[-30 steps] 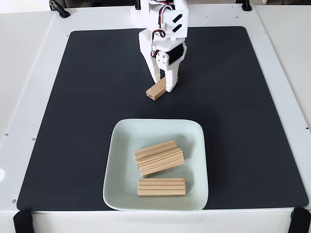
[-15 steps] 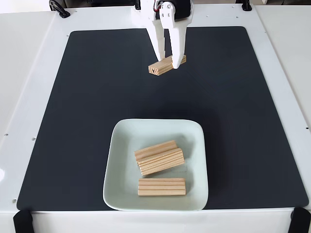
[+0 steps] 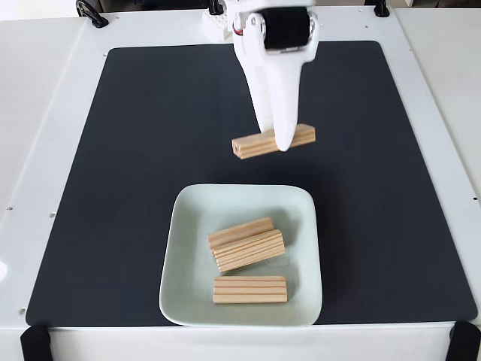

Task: Pick up the wooden block and place them on the plate.

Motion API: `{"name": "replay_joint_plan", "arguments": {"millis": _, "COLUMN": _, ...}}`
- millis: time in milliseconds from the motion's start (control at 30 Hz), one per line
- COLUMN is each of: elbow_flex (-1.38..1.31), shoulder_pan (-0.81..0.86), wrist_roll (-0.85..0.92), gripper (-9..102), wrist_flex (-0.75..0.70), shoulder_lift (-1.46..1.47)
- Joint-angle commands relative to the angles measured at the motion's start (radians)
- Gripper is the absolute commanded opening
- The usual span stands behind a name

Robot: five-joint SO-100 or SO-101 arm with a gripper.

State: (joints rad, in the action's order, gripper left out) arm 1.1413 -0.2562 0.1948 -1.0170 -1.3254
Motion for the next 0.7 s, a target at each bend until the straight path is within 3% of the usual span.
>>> {"name": "replay_joint_plan", "arguments": {"millis": 0, "elbow_flex": -0.242, "shoulder_pan": 0.021, "wrist_roll": -0.038, "gripper": 1, "wrist_flex": 0.0, "shoulder_lift": 0.156}}
{"name": "replay_joint_plan", "arguments": {"millis": 333, "elbow_flex": -0.627, "shoulder_pan": 0.067, "wrist_roll": -0.129, "gripper": 1, "wrist_flex": 0.003, "shoulder_lift": 0.502}}
{"name": "replay_joint_plan", "arguments": {"millis": 667, "elbow_flex": -0.663, "shoulder_pan": 0.071, "wrist_roll": -0.133, "gripper": 2, "wrist_flex": 0.008, "shoulder_lift": 0.52}}
